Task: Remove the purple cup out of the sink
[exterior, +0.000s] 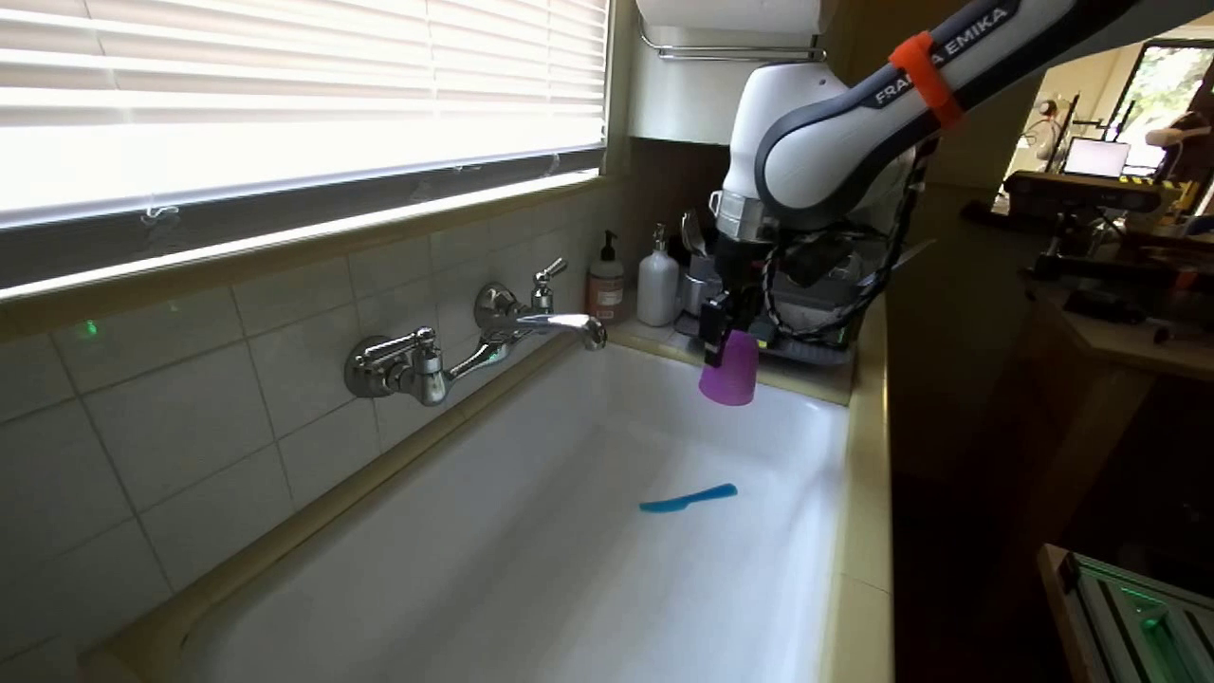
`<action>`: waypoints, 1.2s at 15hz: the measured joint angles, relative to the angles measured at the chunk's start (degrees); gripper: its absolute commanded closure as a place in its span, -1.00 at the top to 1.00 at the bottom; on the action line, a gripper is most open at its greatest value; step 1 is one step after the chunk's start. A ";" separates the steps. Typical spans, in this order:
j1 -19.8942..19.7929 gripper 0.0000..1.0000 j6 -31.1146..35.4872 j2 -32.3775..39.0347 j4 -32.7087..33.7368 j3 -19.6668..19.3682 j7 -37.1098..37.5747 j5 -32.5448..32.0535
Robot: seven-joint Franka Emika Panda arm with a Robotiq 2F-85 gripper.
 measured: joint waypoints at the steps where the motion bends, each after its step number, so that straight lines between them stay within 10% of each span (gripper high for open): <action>1: 0.00 -0.13 0.01 -1.74 -1.09 -0.28 1.18 -1.02; 18: -7.84 -0.13 5.87 -21.44 -10.47 -2.09 21.83 -13.15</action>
